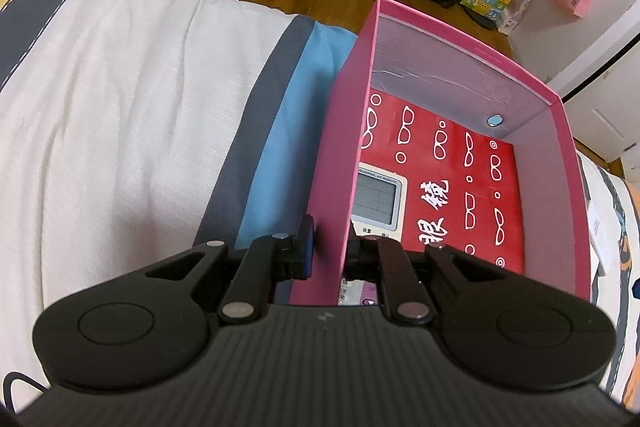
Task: Organize rigid objects
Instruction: 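Carry the white remote into the pink box and release it with the right gripper, then grasp a white charger with the right gripper and carry it to the box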
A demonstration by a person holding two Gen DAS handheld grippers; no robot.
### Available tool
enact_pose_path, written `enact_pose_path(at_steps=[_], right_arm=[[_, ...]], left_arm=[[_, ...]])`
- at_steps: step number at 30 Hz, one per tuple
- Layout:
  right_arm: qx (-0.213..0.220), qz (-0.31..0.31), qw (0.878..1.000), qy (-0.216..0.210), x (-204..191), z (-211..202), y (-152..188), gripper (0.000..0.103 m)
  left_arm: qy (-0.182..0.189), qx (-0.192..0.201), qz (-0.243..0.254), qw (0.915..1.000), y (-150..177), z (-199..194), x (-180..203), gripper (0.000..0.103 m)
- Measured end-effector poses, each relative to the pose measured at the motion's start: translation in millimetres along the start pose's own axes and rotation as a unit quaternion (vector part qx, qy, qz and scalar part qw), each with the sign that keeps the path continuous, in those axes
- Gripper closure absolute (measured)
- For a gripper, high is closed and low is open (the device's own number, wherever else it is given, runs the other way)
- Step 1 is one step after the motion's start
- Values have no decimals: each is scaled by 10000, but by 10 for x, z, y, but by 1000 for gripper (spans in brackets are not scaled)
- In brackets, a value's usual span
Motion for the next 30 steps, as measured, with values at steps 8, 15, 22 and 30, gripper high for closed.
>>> enact_pose_path(at_steps=[8, 15, 22, 30], right_arm=[[14, -712, 9917, 1072, 323, -52, 267, 25], [-349, -1785, 9805, 741, 413, 131, 426, 30], [-972, -2083, 9690, 908, 567, 470, 525, 30], [-1358, -2513, 9519, 1107, 469, 728, 598, 25]], left_arm=[[-39, 4, -5, 10000, 7, 5, 6, 92], [-47, 2, 78, 10000, 9, 5, 5, 92], [-34, -29, 117, 9999, -3, 0, 12, 92], [-34, -31, 128, 9999, -7, 6, 9, 92]])
Point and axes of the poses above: each gripper's, at about its wrist camera, not at the fingertips, and z roughly the way its jaws point, x to its right, y to its underside, the point moved 5 cm from there along z, roughly the way its jaws point, and after that the axes turned 3 degrees about z, right-handed, at the moved point
